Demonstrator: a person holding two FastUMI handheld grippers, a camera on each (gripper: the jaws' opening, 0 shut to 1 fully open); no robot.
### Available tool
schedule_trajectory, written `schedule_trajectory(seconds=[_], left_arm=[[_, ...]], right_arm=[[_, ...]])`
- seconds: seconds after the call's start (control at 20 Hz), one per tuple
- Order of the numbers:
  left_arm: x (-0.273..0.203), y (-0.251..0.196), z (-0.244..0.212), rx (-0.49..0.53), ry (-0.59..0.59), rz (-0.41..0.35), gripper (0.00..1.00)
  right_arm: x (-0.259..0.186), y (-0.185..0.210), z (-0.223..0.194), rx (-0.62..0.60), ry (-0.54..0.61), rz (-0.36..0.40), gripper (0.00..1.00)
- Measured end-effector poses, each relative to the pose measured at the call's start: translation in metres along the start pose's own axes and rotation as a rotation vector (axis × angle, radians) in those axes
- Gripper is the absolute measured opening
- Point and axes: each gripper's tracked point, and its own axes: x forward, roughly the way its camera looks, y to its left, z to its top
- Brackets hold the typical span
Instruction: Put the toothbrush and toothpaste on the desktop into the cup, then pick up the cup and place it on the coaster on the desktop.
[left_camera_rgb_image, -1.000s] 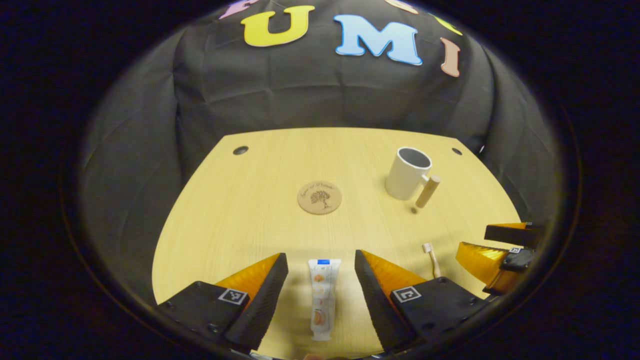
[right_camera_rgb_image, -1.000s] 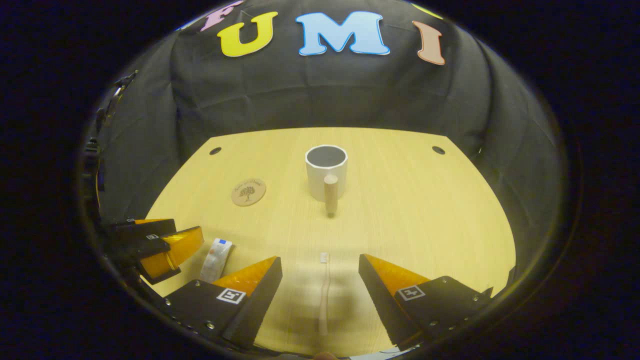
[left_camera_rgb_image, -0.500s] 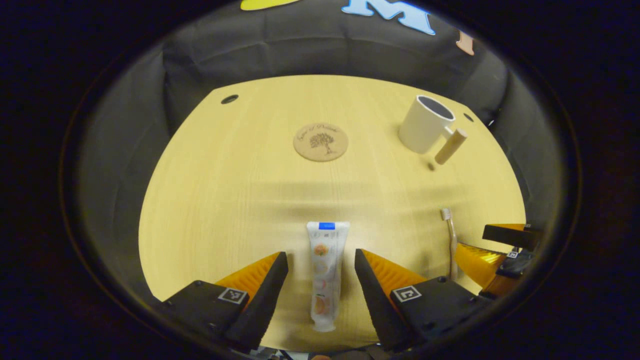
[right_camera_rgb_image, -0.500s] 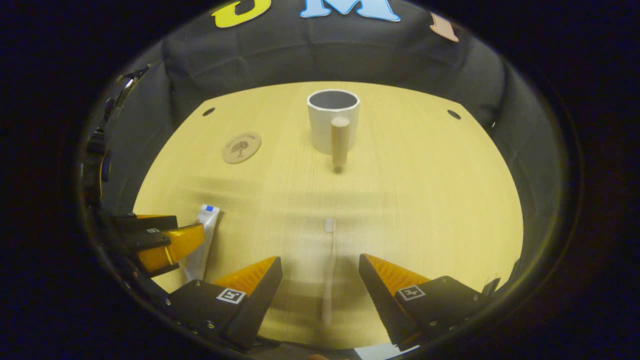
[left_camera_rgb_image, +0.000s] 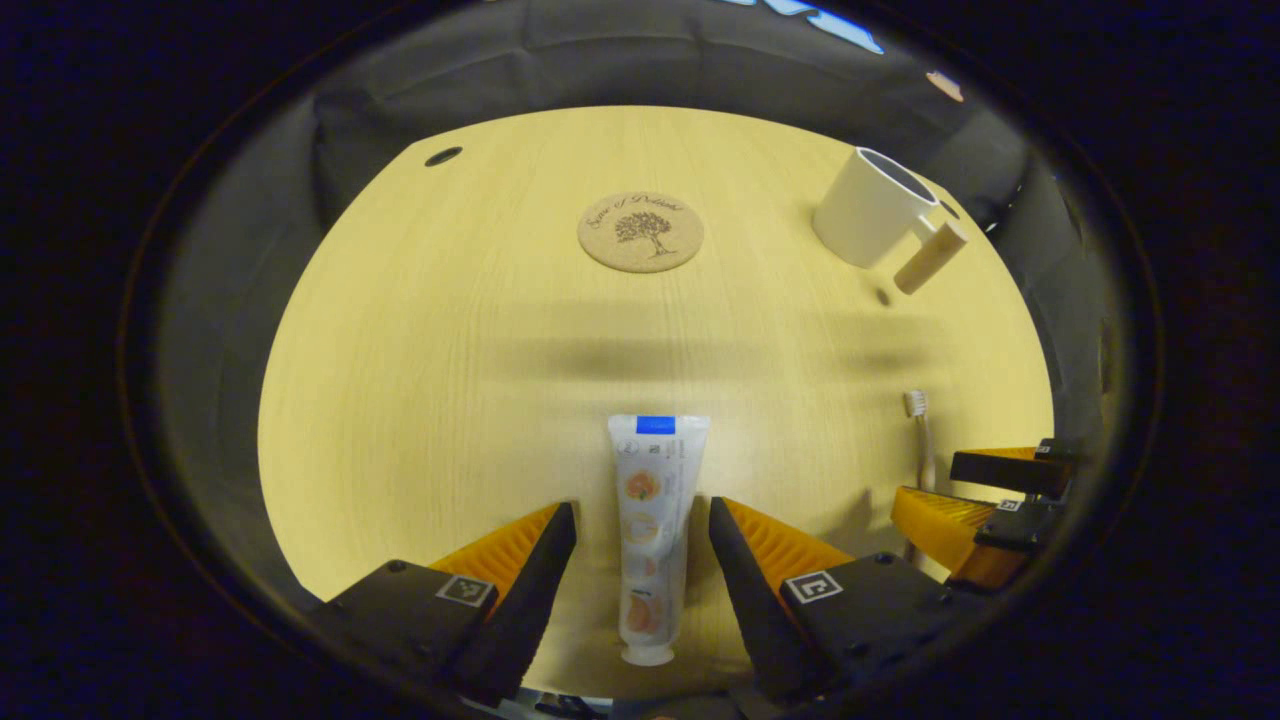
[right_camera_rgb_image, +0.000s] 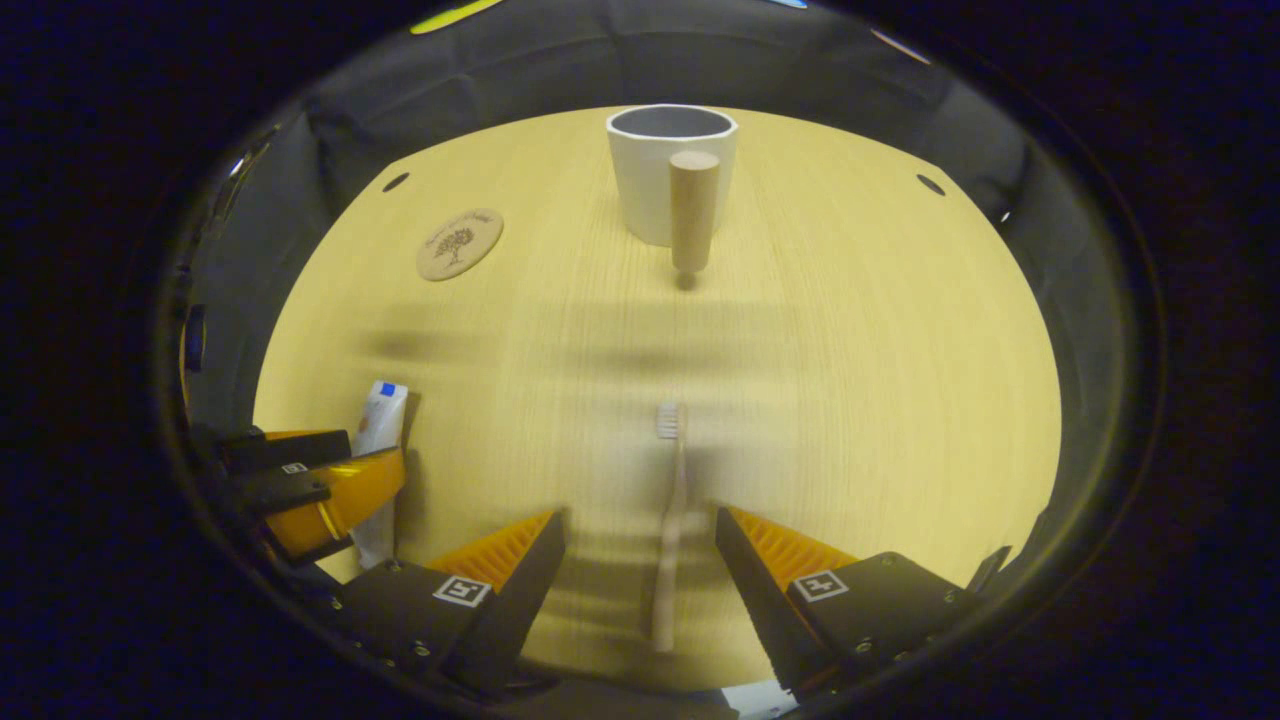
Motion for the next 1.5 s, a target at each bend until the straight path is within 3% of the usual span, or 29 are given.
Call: schedule_trajectory(seconds=[0.6, 0.65, 0.9, 1.05, 1.15, 1.25, 1.3, 1.35, 1.4, 1.45, 1.5], left_arm=[[0.000, -0.002, -0.004, -0.002, 0.011, -0.005, 0.90], [0.001, -0.002, -0.006, -0.003, 0.012, -0.004, 0.90], [0.002, 0.000, -0.014, -0.019, 0.028, 0.001, 0.90], [0.004, 0.000, -0.020, -0.008, 0.034, 0.005, 0.90], [0.004, 0.002, -0.024, 0.008, 0.041, 0.018, 0.90], [0.005, 0.002, -0.024, 0.038, 0.040, 0.025, 0.89], [0.005, 0.003, -0.024, 0.044, 0.037, 0.028, 0.89], [0.003, 0.002, -0.025, 0.046, 0.039, 0.028, 0.78], [0.003, 0.001, -0.025, 0.047, 0.039, 0.025, 0.76], [0.003, 0.003, -0.024, 0.041, 0.038, 0.029, 0.69], [0.003, 0.004, -0.025, 0.035, 0.034, 0.029, 0.63]], right_arm=[[0.003, -0.001, -0.003, -0.005, 0.023, -0.017, 0.93], [0.003, 0.000, -0.006, -0.005, 0.030, -0.013, 0.89], [0.005, -0.001, -0.013, -0.005, 0.059, -0.013, 0.88], [0.008, -0.003, -0.019, -0.014, 0.079, -0.018, 0.77], [0.009, -0.004, -0.023, -0.021, 0.091, -0.030, 0.77], [0.011, -0.005, -0.027, -0.022, 0.108, -0.039, 0.63], [0.011, -0.006, -0.027, -0.027, 0.105, -0.041, 0.64], [0.010, -0.009, -0.027, -0.033, 0.105, -0.054, 0.63], [0.012, -0.012, -0.027, -0.022, 0.104, -0.066, 0.55], [0.011, -0.010, -0.027, -0.021, 0.112, -0.061, 0.35], [0.010, -0.010, -0.027, -0.026, 0.115, -0.056, 0.39]])
